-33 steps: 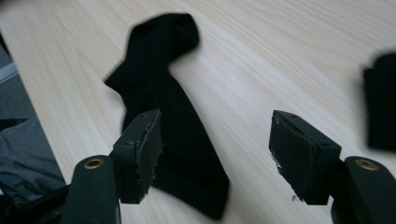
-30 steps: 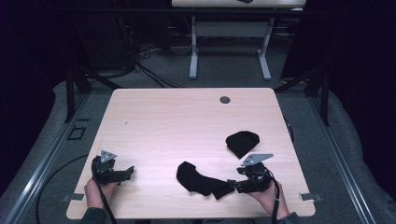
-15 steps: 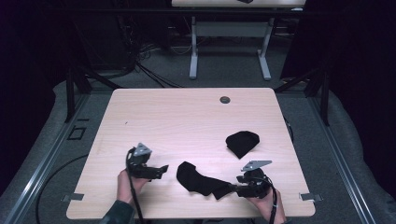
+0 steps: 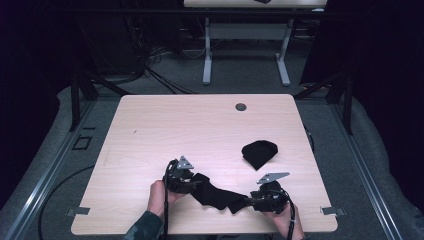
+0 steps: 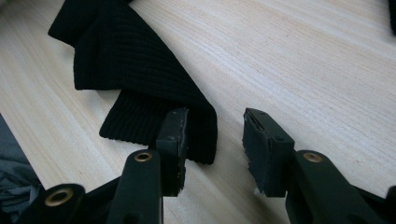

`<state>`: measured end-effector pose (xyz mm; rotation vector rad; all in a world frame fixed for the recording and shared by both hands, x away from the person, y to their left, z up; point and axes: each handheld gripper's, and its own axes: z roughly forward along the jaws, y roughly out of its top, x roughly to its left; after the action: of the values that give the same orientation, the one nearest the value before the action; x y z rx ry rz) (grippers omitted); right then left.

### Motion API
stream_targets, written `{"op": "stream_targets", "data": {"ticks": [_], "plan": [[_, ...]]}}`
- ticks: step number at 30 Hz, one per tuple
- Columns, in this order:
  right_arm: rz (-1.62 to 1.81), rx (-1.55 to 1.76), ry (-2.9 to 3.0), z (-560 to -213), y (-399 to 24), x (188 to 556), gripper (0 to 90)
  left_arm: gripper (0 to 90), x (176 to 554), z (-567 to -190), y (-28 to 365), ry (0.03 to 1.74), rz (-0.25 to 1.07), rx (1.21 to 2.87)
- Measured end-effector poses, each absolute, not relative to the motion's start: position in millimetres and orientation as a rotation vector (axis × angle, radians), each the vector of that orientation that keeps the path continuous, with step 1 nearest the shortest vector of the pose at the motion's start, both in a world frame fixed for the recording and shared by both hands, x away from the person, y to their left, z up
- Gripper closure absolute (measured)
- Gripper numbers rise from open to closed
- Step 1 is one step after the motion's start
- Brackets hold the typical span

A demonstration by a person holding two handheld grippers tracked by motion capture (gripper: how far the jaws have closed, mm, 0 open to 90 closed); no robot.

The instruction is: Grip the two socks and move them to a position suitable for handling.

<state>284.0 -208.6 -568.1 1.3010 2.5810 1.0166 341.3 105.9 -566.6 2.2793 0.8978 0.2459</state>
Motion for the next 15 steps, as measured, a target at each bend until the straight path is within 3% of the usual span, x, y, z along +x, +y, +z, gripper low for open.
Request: {"op": "stream_targets", "data": {"ticks": [11, 12, 15], "plan": [[1.013, 1.283, 2.628, -568.3, -204.0, 288.0, 77.6, 69.0, 338.2, -572.6, 111.2, 0.915, 0.254, 2.257], [1.023, 1.282, 2.632, -568.7, -203.8, 287.8, 81.2, 75.4, 337.3, -573.2, 111.9, 0.91, 0.263, 2.255], [1.023, 1.284, 2.638, -568.4, -204.9, 287.7, 83.6, 81.1, 335.7, -574.4, 113.4, 0.919, 0.289, 2.239]]}}
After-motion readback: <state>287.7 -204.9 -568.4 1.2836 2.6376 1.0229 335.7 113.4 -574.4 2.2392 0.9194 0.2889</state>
